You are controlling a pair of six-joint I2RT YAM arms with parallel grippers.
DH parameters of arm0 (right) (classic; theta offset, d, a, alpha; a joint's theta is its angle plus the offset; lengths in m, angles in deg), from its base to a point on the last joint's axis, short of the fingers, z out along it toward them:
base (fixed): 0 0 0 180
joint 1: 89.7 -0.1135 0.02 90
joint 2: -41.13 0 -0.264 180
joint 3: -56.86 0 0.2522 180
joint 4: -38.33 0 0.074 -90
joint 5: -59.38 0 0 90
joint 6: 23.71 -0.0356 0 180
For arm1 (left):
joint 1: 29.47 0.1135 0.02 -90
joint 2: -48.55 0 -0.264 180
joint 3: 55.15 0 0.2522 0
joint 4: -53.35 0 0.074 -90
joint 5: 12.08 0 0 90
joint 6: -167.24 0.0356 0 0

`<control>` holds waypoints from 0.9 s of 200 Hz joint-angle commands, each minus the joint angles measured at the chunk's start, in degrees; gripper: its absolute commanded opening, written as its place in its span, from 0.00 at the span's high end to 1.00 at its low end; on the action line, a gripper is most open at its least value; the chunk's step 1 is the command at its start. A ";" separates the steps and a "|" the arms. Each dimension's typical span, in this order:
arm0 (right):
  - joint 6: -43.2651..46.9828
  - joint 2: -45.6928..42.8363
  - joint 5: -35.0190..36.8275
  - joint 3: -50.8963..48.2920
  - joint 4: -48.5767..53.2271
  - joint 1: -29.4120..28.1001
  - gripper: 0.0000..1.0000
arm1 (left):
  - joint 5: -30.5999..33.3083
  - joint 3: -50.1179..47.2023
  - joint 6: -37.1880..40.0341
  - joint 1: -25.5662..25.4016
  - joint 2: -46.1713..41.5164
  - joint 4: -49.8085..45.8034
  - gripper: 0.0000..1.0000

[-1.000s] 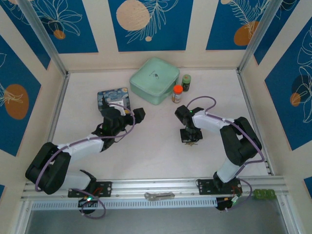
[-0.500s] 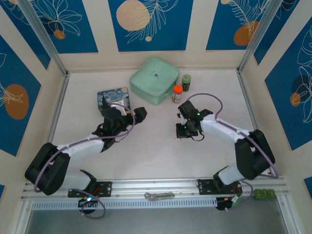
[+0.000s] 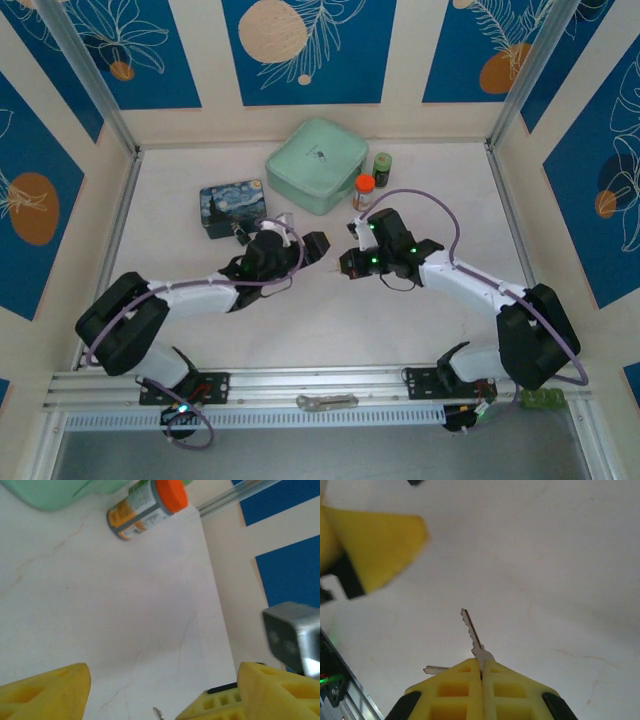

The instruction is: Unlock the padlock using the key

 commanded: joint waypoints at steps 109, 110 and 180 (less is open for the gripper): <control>-4.03 -0.76 -2.88 -2.17 -10.15 0.46 1.00 | -2.65 2.76 -8.50 -1.93 7.41 10.19 0.50; -4.16 -0.79 -3.08 -2.18 -10.23 0.49 1.00 | -2.67 2.73 -8.48 -1.94 7.45 10.45 0.50; -9.61 1.41 -21.37 -5.00 -17.51 8.26 1.00 | -6.47 2.12 -6.79 -1.93 9.50 24.87 0.47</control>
